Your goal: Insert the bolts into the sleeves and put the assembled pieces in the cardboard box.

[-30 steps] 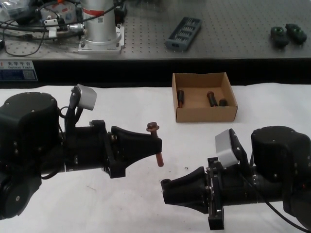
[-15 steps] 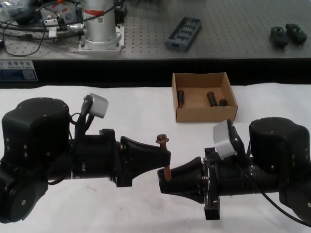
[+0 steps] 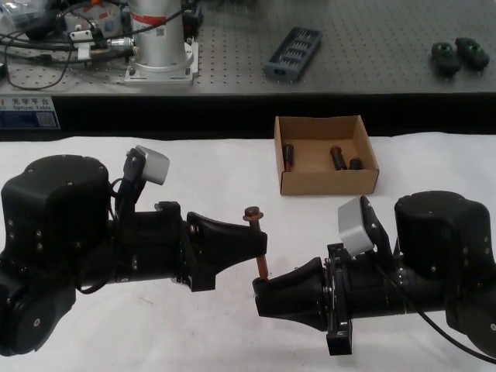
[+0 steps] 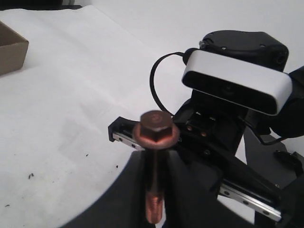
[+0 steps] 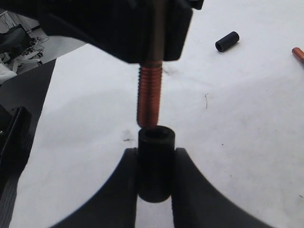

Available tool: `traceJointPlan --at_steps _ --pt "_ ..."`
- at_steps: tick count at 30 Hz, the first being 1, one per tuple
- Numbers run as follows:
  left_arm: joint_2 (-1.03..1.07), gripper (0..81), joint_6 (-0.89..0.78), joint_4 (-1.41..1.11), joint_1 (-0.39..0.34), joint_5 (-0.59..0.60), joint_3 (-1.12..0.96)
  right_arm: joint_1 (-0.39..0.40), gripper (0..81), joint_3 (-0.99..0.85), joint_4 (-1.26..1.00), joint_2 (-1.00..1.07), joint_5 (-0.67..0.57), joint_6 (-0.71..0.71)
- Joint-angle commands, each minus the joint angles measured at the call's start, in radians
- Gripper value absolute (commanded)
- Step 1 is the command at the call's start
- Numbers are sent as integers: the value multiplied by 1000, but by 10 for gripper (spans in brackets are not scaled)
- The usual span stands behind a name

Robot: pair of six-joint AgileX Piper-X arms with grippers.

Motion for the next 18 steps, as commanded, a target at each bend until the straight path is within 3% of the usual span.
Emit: traceJointPlan --at_steps 1,18 --pt "0 7 11 -23 -3 -26 -16 -2 53 -9 0 4 -5 -8" --pt "0 7 11 50 -3 -62 -16 -2 53 -11 -53 4 -5 2"
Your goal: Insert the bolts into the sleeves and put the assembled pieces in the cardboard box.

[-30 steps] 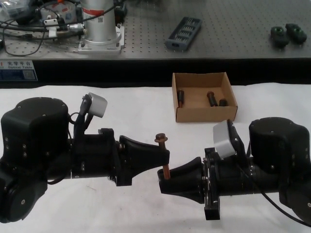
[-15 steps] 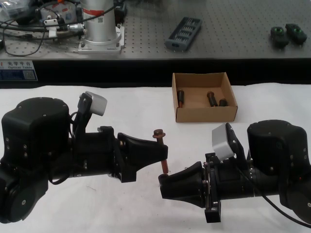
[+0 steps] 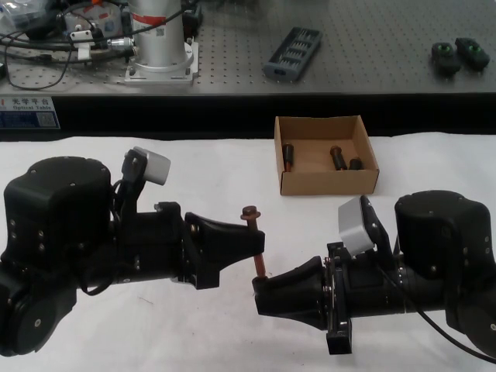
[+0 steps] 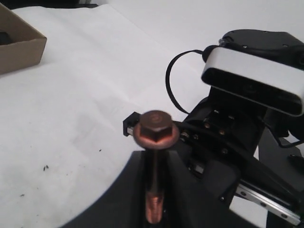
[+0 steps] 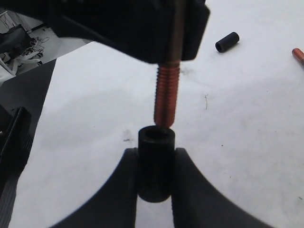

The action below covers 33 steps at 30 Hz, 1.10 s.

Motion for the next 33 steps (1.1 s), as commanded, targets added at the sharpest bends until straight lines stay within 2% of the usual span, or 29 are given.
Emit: traceJointPlan --at_steps 1,11,33 --pt "0 7 11 37 -3 -6 -16 -2 53 -10 -31 4 -5 2" --pt "0 7 11 -46 -3 31 -22 -2 53 -10 -1 4 6 0" --pt "0 7 11 -38 -3 11 -22 -2 53 -10 2 4 25 -6"
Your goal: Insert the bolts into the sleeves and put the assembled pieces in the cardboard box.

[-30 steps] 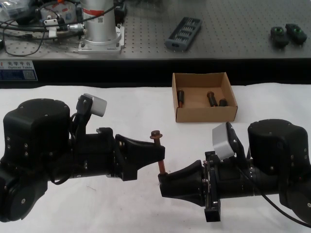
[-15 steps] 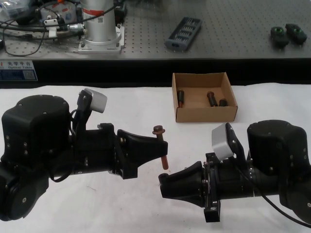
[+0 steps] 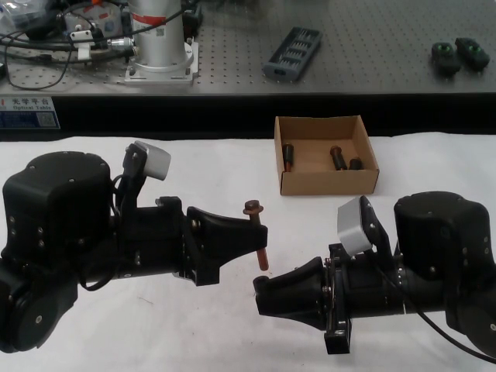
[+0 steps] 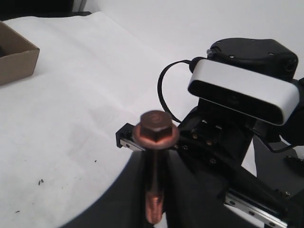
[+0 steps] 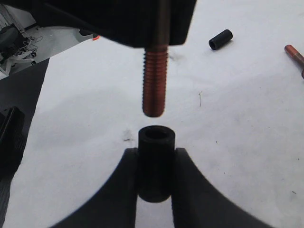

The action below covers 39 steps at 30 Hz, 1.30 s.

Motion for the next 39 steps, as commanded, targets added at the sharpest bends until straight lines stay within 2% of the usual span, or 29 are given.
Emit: traceJointPlan --at_steps 1,20,27,39 --pt "0 7 8 -11 -3 -8 -13 -2 53 -10 -19 1 1 -6" --pt "0 7 8 33 -3 -31 -13 -10 53 -10 -45 1 1 5" --pt "0 7 8 74 -3 -35 -13 -46 53 -10 -110 1 1 91" --pt "0 7 17 85 -3 -28 -13 -31 53 -25 -110 1 1 91"
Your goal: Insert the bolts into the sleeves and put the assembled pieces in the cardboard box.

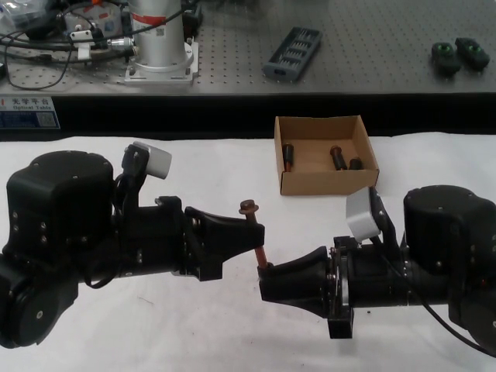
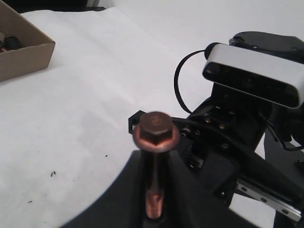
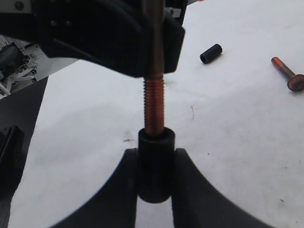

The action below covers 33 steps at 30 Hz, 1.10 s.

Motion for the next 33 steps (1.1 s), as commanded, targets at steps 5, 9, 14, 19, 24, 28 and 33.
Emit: traceJointPlan --at_steps 5,9,14,19,24,28,33 --pt "0 7 10 28 -3 44 -2 -6 53 -70 -41 -6 11 5" --pt "0 7 -1 32 -3 44 -2 -6 53 -93 -27 -6 11 5" --pt "0 7 -1 32 -3 51 -2 -6 53 -92 4 -6 11 2" --pt "0 5 2 32 -3 79 -2 -6 53 -92 4 -6 11 0" --pt "0 181 2 23 -3 91 -2 -6 53 -92 4 -6 11 0" --pt "0 530 0 11 -3 21 -2 -6 53 -92 4 -6 11 0" --pt "-21 497 -13 -36 -3 3 -15 -6 53 -92 4 -6 11 0"
